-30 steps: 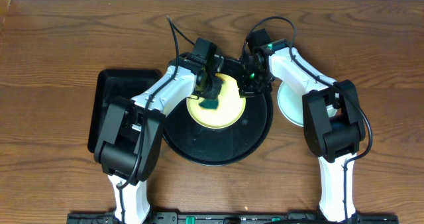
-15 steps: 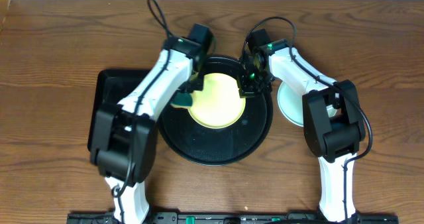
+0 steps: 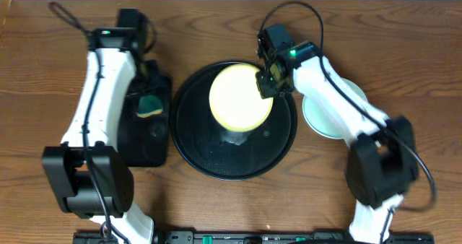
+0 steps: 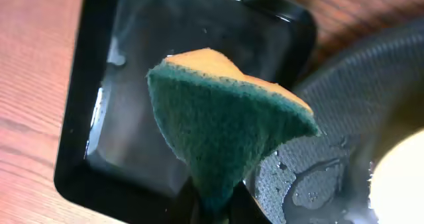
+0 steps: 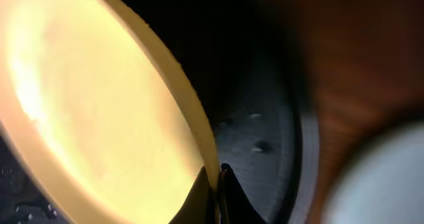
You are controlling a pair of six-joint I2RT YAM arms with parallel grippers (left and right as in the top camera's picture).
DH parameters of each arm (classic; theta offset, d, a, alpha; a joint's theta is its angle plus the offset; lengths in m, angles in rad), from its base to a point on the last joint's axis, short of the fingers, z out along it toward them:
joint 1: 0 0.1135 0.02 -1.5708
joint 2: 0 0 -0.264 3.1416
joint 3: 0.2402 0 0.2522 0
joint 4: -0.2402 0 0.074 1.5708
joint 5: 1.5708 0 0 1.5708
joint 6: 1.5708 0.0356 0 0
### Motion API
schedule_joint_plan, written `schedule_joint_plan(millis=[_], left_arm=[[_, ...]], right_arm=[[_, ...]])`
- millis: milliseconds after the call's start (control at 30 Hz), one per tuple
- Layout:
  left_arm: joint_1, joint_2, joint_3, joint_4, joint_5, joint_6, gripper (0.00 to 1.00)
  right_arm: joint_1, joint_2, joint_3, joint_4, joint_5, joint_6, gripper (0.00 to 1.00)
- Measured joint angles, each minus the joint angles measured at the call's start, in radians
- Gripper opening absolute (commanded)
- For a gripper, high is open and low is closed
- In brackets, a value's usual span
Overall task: Clean dirty plates on tray and stack at the side
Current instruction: 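Lift the sponge with the left gripper back over the black dish, then lift the yellow plate off the tray with the right gripper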
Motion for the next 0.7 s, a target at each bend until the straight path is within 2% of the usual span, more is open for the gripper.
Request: schedule_joint_plan(millis=[200,500,700], left_arm=[[0.080,0.000,0.000,0.000,0.038,0.002,0.07],[0.095,0.000,0.000,0.006,0.048,0.002,0.07],[0.095,0.000,0.000,0.006,0.048,0.002,0.08]], right_arm=[[0.162,-0.119,0.001,0.000,0.353,-0.003,0.01],[0.399,-0.122,0.001,0.011,0.882,-0.014,0.01],[0.485,-0.122,0.001,0.065,1.161,-0.026,0.01]])
